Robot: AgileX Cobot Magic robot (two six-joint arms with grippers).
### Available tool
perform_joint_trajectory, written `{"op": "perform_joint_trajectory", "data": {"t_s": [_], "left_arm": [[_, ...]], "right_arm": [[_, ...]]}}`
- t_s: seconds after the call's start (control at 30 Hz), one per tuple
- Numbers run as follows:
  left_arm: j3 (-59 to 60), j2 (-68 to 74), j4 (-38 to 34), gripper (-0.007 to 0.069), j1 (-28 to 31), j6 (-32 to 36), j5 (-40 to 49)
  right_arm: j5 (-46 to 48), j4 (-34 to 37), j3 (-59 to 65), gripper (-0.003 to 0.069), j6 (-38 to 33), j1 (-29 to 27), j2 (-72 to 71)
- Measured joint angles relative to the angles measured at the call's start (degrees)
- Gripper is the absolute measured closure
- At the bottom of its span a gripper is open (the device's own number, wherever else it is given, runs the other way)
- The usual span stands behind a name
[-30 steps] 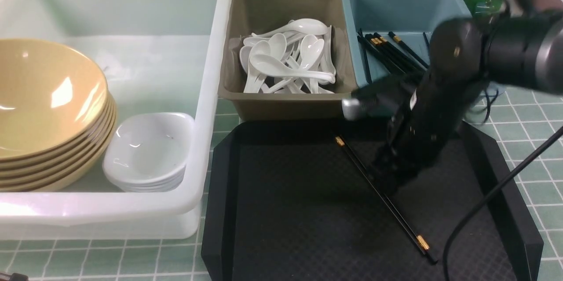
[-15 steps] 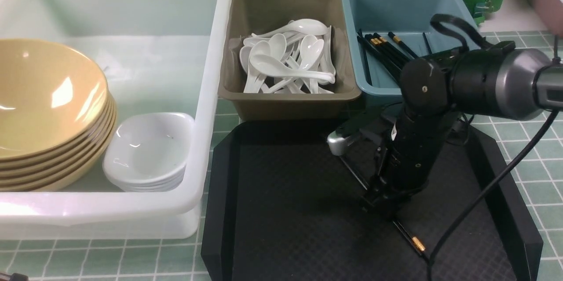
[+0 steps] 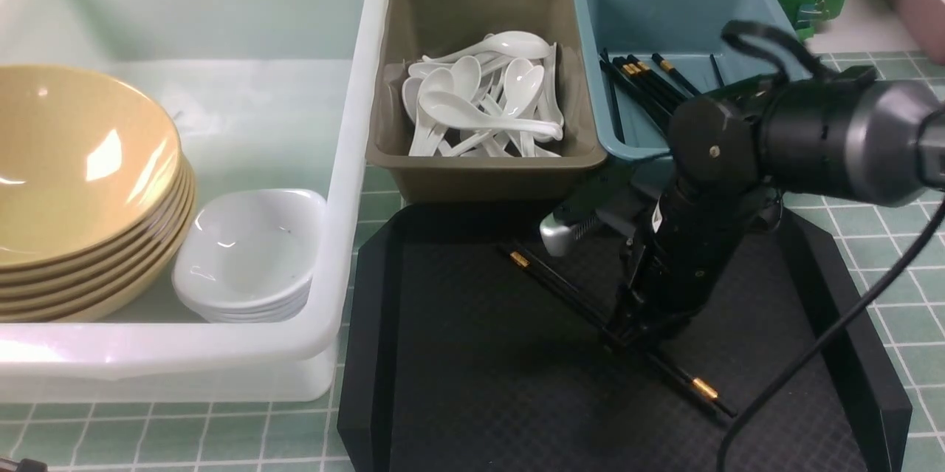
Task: On blue table put chopsticks spoon bowls plates into blue grey white boxes.
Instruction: 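Grasp the chopsticks with the right gripper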
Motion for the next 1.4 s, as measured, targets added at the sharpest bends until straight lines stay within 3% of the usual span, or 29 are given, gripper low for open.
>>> {"op": "perform_joint_trajectory", "data": {"t_s": [0.4,0.57,0.73,0.83,0.93,1.03,1.17,1.23,1.4], "left_arm": [[0.0,0.0,0.0,0.0619,0.0,0.0,0.0],[0.0,0.0,0.0,0.0619,0.0,0.0,0.0],[0.0,0.0,0.0,0.0619,0.0,0.0,0.0],[0.0,0.0,0.0,0.0619,0.0,0.0,0.0],[0.0,0.0,0.0,0.0619,0.0,0.0,0.0],[0.0,0.0,0.1,0.0619,0.0,0.0,0.0],[0.0,0.0,0.1,0.0619,0.0,0.0,0.0],[0.0,0.0,0.2,0.0619,0.0,-0.1,0.0],[0.0,0.0,0.2,0.0619,0.0,-0.1,0.0]], "right_arm": [[0.1,0.0,0.2,0.062,-2.1,0.1,-3.0],[-0.5,-6.0,0.2,0.061,-0.2,-0.5,-2.3],[-1.3,-8.2,0.2,0.0517,1.9,-4.7,0.6],[-0.9,-7.0,0.1,0.0423,2.4,-6.2,3.1],[0.2,-6.0,-0.3,0.0389,2.4,-6.2,4.3],[0.6,-5.0,-0.7,0.0407,1.3,-6.3,4.7],[0.8,-4.4,-0.8,0.0494,0.2,-6.2,4.7],[1.1,-3.7,-0.8,0.0573,-0.8,-5.8,4.0],[-0.3,-1.4,0.3,0.0575,-4.5,-4.2,-3.2]]}}
